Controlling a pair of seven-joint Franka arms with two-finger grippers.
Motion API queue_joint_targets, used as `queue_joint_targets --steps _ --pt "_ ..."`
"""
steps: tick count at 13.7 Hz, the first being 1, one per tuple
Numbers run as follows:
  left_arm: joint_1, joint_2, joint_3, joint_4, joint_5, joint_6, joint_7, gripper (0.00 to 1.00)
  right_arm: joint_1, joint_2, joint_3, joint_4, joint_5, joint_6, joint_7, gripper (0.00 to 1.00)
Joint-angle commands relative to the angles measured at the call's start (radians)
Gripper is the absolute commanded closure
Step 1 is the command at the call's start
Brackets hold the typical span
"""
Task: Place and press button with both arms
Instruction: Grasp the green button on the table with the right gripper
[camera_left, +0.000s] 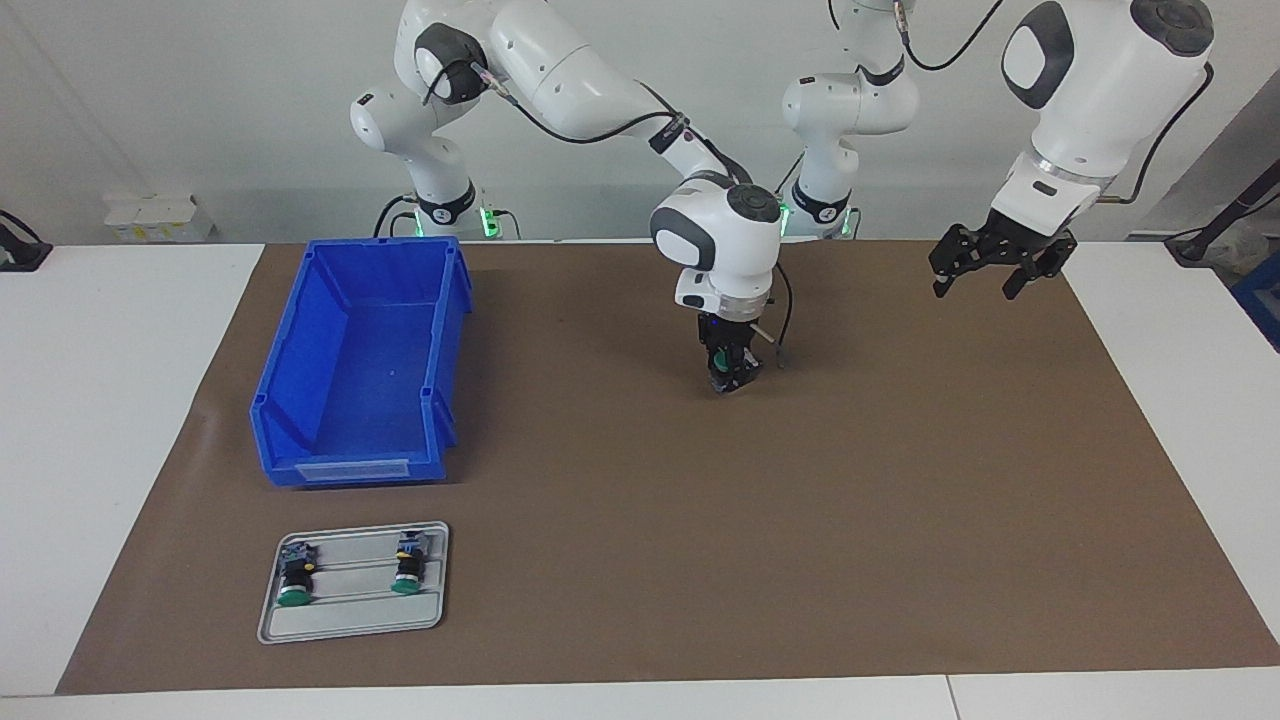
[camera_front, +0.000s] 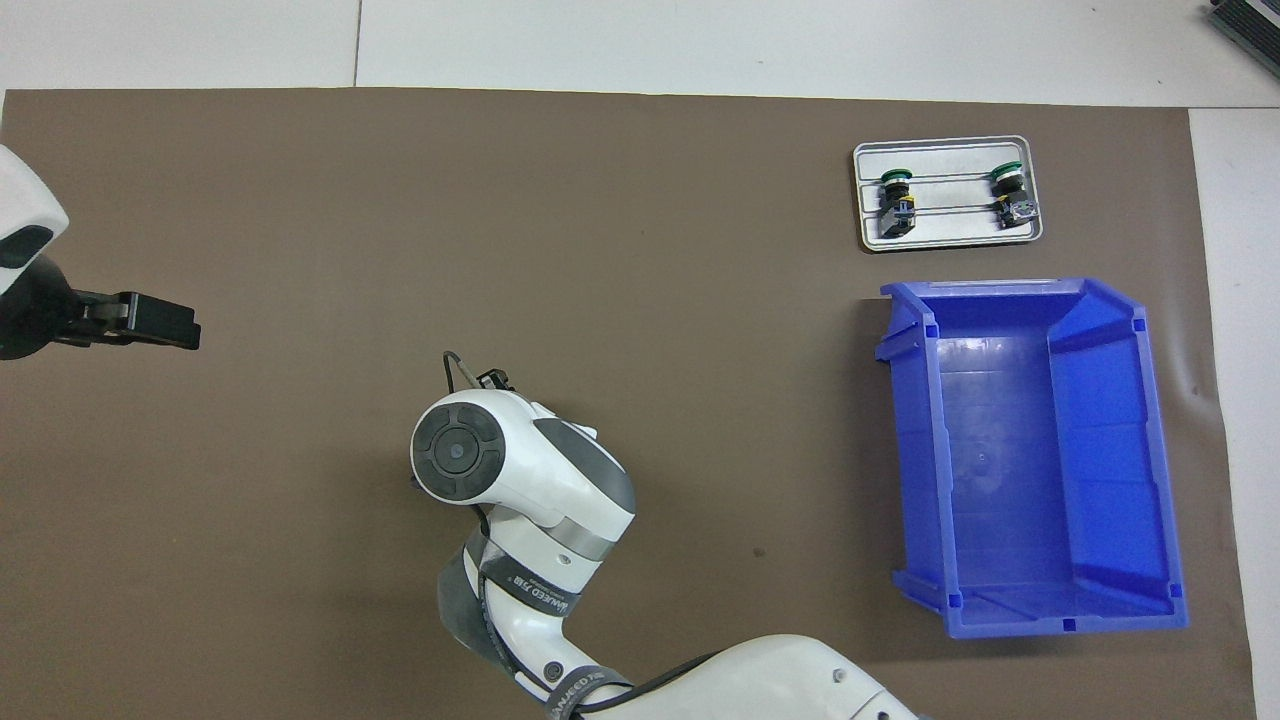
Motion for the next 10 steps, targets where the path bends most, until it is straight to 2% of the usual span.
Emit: queue_joint_targets --steps 1,2,4,8,10 --pt "0.012 -0.015 -0.009 -0.014 0.016 0.002 -0.005 0.0 -0.001 -0.022 0.005 -0.018 -0.009 0.004 0.014 0.96" --pt "0.01 -0.015 -0.009 -0.014 0.016 0.002 -0.005 0.0 0.001 -0.022 0.005 -0.004 -0.01 0.001 0.009 1.0" --pt "0.01 -0.015 -0.009 -0.014 0.016 0.002 -0.005 0.0 -0.004 -0.028 0.005 0.008 -0.01 0.002 -0.007 1.0" --pt "0.01 -0.015 -0.009 -0.014 0.016 0.002 -0.005 0.0 -0.047 -0.131 0.005 -0.013 -0.004 -0.065 -0.125 1.0" --pt "0.01 -0.015 -0.009 -0.014 0.016 0.002 -0.005 0.0 -0.077 -0.179 0.005 -0.015 -0.004 -0.152 -0.24 1.0"
